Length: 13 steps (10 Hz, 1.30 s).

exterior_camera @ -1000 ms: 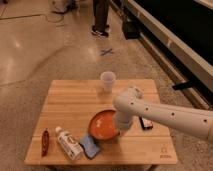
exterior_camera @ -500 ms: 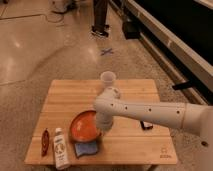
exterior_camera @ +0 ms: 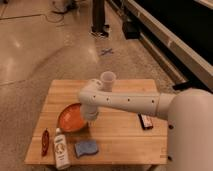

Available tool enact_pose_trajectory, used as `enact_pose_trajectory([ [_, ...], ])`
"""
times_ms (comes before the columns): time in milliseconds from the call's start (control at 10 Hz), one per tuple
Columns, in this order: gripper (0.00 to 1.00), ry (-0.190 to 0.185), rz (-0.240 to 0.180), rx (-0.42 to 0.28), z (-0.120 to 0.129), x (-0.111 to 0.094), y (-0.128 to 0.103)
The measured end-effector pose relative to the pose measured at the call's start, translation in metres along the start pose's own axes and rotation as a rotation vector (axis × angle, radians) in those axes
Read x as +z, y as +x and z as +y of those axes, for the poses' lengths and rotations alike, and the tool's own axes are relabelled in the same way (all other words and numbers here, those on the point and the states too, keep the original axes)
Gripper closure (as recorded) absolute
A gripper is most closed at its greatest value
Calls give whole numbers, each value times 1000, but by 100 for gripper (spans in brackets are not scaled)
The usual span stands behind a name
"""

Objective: Drag the ceramic bowl in a circle

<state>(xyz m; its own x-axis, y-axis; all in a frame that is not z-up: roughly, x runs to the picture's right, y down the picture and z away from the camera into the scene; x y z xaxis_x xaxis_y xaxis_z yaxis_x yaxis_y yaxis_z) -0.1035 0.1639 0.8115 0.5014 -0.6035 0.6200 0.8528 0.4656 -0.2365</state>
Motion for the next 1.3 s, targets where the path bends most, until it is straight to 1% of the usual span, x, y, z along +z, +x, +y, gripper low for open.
enact_pose_trajectory([
  [100, 100, 7, 22, 12, -8, -4, 14],
  [300, 100, 15, 81, 61, -10, -16, 56],
  [500, 100, 11, 133, 125, 7, -28, 94],
  [600, 100, 1, 166, 169, 26, -35, 118],
  [700, 100, -13, 190, 203, 46, -41, 135],
  [800, 100, -26, 204, 226, 63, -44, 145],
  [900, 100, -51, 220, 262, 93, -48, 157],
  [1000, 100, -73, 228, 292, 121, -52, 164],
  [1100, 100, -96, 228, 315, 147, -55, 166],
  [1300, 100, -136, 214, 337, 188, -58, 157],
])
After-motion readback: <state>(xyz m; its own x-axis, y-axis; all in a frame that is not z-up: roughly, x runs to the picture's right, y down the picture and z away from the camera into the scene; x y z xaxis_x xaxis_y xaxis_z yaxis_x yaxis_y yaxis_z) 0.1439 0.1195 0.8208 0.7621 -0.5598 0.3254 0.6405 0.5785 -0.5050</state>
